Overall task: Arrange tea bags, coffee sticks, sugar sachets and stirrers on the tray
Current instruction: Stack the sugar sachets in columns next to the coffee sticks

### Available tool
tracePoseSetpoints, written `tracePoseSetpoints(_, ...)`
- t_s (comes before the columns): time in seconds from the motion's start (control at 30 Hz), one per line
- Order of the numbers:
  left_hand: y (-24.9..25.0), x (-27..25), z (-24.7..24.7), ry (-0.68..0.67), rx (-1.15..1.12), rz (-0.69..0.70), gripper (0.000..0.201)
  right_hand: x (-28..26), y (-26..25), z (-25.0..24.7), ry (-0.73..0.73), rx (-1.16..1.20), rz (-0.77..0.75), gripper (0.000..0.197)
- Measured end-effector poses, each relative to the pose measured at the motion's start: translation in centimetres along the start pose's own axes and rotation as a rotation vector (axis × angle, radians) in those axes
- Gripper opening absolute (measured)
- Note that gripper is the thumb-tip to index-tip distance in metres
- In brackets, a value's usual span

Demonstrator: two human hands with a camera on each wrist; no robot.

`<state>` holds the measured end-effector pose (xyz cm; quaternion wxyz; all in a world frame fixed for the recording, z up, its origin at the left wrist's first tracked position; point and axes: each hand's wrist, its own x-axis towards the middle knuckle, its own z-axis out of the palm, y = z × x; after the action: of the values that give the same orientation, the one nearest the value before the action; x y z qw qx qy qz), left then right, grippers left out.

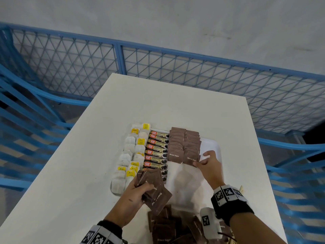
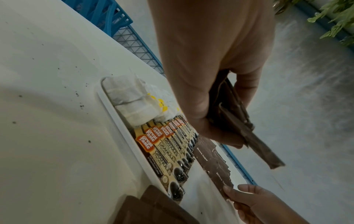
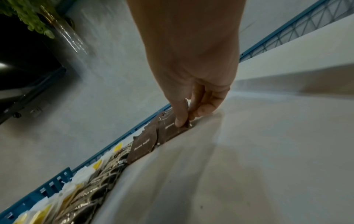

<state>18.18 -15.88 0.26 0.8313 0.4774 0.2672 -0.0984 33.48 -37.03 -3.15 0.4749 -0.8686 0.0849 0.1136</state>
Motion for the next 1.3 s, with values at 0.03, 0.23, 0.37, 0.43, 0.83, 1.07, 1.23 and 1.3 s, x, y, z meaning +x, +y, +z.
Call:
tracePoseSetpoints(0.03,0.0,0.0,0.0,0.009,0.010,0.002,0.036,0.0,0.1,0.1,0.007,-0.001,-0.002,0.040)
tracePoseSetpoints(0.23,0.4,-0.4,0.4,0.001,0.081,0.014,0.030,0.0,0.2,0.8,0.028,-0.029,-0.020,0.040)
tracePoseSetpoints(0.37,0.4,-0.4,0.5,0.014,0.084,0.021,0.029,-1.4,-1.5,1.2,0.041,-0.044,-0.082,0.027)
tracePoseSetpoints(0.43,0.4,-0.4,0.5,0.005,0.096,0.033,0.031,-2.9,-2.9,1.5,-0.091,-0.057,-0.140,0.018)
tracePoseSetpoints(0.83,0.5,-0.7,1.2,-0.076,0.074,0.039,0.036,-8.7,-4.6,3.5,-0.642,0.146,-0.170,0.023)
tracePoseSetpoints(1.07,0.5,-0.6,0.8,-0.025,0.083,0.021,0.029,-7.8,-4.2,3.1,-0.600,0.330,-0.024,0.018)
tracePoseSetpoints(1.23,0.6,-0.8,0.7,-0.023,0.093,0.019,0.029,-5.2,-2.9,2.1,-0.420,0.301,0.019,0.018)
tracePoseSetpoints(1.3,0.6,-0.7,0.7,-0.017,0.096,0.011,0.028,-4.1,-2.2,2.0,-0.353,0.223,0.036,0.013)
